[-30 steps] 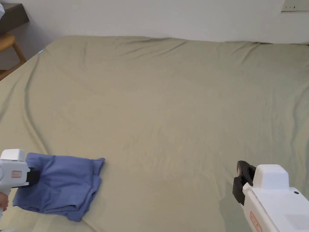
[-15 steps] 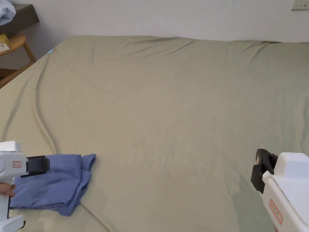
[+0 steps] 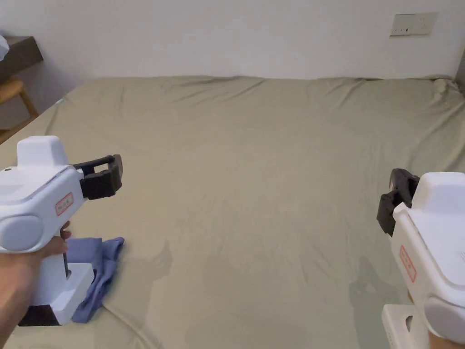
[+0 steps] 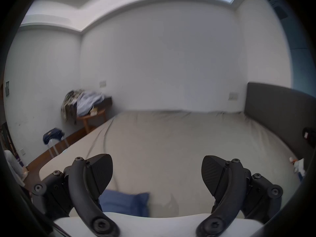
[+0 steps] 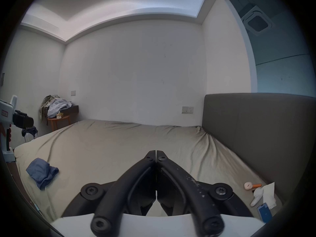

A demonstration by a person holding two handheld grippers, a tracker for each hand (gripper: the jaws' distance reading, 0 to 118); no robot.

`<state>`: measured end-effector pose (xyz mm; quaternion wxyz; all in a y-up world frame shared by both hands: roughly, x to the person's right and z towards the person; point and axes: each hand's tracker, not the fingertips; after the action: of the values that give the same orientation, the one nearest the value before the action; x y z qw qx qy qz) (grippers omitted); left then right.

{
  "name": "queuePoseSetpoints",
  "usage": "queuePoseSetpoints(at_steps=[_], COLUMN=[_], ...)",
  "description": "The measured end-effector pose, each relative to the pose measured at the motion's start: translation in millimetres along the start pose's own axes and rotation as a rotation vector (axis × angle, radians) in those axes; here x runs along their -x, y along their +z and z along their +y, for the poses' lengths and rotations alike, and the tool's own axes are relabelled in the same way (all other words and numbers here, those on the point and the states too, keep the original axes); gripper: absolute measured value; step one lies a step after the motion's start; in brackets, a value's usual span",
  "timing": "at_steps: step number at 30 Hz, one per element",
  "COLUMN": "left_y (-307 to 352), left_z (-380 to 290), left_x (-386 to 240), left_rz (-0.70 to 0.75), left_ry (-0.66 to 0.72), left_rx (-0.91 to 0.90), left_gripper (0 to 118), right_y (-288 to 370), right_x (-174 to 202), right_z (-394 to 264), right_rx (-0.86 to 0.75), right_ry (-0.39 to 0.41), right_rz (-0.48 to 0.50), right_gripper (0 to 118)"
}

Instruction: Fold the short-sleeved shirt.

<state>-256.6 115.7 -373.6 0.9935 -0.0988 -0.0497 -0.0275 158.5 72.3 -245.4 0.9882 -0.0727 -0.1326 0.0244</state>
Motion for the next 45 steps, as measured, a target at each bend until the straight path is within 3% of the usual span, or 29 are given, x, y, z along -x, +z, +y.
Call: queuePoseSetpoints(at_steps=[6,11,17,18,19,21,22,45], left_y=[33.4,37.9,38.5,38.0,38.0,39.3,38.4,47.3], left_z=[7.4,-5.7,-24.6,-28.1,-30.5,-33.0,-34.2,-34.5], left_x=[-83.1,-131.4,-170.5,-171.2,-171.4,-177.3,-178.0,-173.9], left_rz=[-0.057,-0.099,-0.15,-0.165,-0.175,-0.175,-0.17,-0.175], left_ry=[-0.031,-0.029,-0.024,-0.009,-0.002,-0.015,-0.024,-0.053], left_rx=[-0.212,-0.274,-0.292,-0.293,-0.294,-0.289,-0.286,-0.288], left_gripper=[107,107,93,86,70,17,0,0], right_y=[20.1,23.2,26.2,26.5,26.7,27.5,27.7,34.8], right_x=[-20.9,-39.8,-52.2,-53.5,-53.6,-54.4,-54.8,-46.1], right_z=[20.7,21.3,17.5,16.4,14.8,13.3,12.8,15.2], right_rx=[-0.068,-0.094,-0.108,-0.108,-0.107,-0.105,-0.106,-0.118], right_ry=[0.003,0.027,0.036,0.036,0.036,0.037,0.037,0.051], right_rz=[-0.031,-0.077,-0.104,-0.104,-0.104,-0.105,-0.104,-0.1], right_gripper=[2,2,2,2,2,2,2,2])
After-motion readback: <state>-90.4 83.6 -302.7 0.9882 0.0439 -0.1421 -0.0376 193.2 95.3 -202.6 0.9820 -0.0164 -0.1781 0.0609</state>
